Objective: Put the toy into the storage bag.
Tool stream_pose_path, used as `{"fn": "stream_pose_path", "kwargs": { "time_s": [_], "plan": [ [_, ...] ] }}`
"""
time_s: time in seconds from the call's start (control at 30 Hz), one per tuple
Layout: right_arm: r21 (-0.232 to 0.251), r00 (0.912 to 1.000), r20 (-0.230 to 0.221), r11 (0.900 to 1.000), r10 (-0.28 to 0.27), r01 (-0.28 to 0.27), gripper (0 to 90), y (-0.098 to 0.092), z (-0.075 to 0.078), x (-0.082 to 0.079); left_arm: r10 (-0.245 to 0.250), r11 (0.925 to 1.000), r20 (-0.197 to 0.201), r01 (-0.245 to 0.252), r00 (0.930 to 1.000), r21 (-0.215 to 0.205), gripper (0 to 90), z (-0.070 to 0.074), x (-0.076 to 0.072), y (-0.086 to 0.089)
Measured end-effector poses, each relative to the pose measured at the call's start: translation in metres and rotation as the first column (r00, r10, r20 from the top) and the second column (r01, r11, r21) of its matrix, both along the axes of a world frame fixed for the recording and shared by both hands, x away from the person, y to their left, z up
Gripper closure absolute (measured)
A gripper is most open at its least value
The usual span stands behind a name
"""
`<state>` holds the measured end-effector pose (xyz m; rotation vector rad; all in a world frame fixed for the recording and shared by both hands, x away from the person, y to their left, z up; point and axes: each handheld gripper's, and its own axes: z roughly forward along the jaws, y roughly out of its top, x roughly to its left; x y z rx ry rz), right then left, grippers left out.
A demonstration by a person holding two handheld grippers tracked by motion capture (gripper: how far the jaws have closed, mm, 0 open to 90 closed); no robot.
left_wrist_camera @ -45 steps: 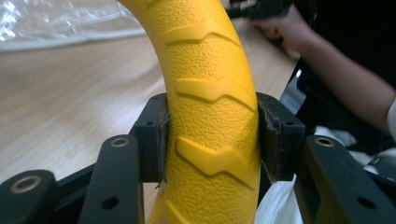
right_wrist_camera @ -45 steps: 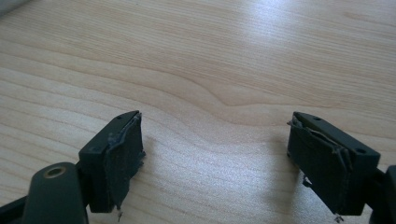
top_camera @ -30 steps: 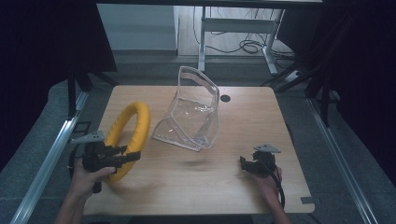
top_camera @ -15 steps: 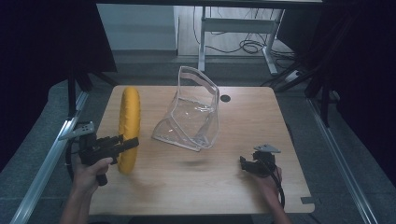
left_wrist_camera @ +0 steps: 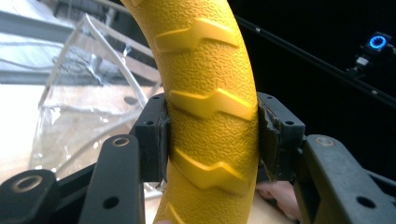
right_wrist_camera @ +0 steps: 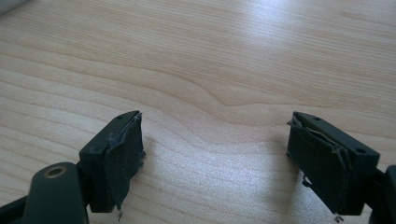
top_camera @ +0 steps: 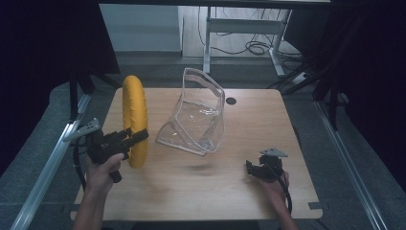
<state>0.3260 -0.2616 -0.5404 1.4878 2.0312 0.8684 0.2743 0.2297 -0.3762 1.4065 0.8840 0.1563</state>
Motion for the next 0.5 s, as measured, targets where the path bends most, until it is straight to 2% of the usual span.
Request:
{"fn": "stream_pose_path", "kwargs": {
  "time_s": [0.13,0.33,0.5],
  "plan": [
    [-0.001,1.0000,-0.001,1.000,0.001,-0.001,18.4,0.000,0.000,0.000,0.026,0.9996,0.037,-0.026,0.9990,0.006,50.8,0.007,0.001,-0.013],
    [0.000,1.0000,-0.002,1.000,-0.001,0.001,18.4,0.000,0.000,0.000,0.023,0.9997,0.074,-0.022,0.9970,-0.013,50.8,0.016,0.005,-0.029],
    [0.001,1.0000,-0.004,1.000,-0.001,0.001,18.6,0.000,0.000,0.000,0.033,0.9994,0.096,-0.031,0.9949,-0.017,50.8,0.021,0.007,-0.036]
  ]
}}
